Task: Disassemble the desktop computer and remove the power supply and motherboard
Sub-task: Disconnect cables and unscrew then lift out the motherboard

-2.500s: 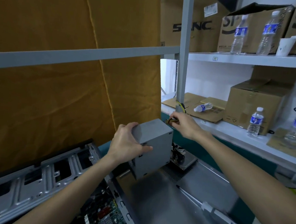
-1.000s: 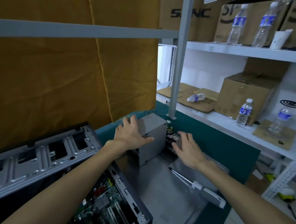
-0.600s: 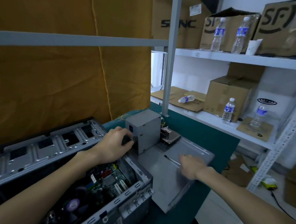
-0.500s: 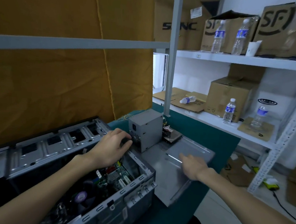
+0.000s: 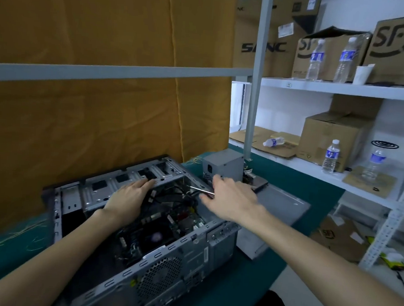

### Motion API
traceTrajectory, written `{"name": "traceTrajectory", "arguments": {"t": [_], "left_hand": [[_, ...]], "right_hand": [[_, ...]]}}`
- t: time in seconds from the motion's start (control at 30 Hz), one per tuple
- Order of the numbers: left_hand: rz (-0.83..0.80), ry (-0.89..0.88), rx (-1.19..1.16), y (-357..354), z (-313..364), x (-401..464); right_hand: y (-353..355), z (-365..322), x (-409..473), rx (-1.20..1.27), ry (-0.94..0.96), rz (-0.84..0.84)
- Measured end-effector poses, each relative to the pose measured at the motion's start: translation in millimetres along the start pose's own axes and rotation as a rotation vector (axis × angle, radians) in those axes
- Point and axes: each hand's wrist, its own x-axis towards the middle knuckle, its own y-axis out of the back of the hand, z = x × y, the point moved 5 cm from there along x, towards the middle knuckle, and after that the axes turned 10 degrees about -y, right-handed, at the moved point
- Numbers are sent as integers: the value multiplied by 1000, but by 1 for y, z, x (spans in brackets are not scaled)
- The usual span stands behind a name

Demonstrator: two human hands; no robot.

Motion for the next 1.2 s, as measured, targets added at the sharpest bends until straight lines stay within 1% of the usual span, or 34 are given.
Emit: {"name": "traceTrajectory", "arguments": {"t": [0.03, 0.07, 0.2, 0.37, 0.53, 0.67, 0.8, 0.9, 0.97, 1.07, 1.13, 1.2], "left_hand": [[-11, 6, 28, 1, -5, -3], [-19, -2, 71, 3, -7, -4], [-36, -57, 248, 7, -3, -6], [-46, -50, 314, 13, -5, -18], [-47, 18, 356, 12, -11, -58], [-84, 120, 409, 14, -7, -100], [-131, 197, 467, 12, -2, -135], [-85, 217, 374, 18, -5, -132], [-52, 172, 249, 19, -13, -119], [-121, 123, 33, 18, -18, -102], [-135, 114, -7, 17, -19, -97], [-136, 128, 3, 16, -19, -96]], "right_hand": [[-2, -3, 0, -67, 12, 23], [-2, -4, 1, -83, 15, 27], [-4, 3, 2, -27, 5, -15], [-4, -8, 1, -92, 72, -19], [-4, -28, 0, -137, 193, -39], [-5, -54, 2, -133, 305, -26], [-6, -79, 7, -118, 370, -21], [-11, -84, 10, -211, 354, 6], [-14, -81, 12, -223, 326, -15], [-18, -78, 19, -213, 327, -39], [-19, -78, 25, -229, 336, -27], [-20, -80, 33, -238, 355, -13]]}}
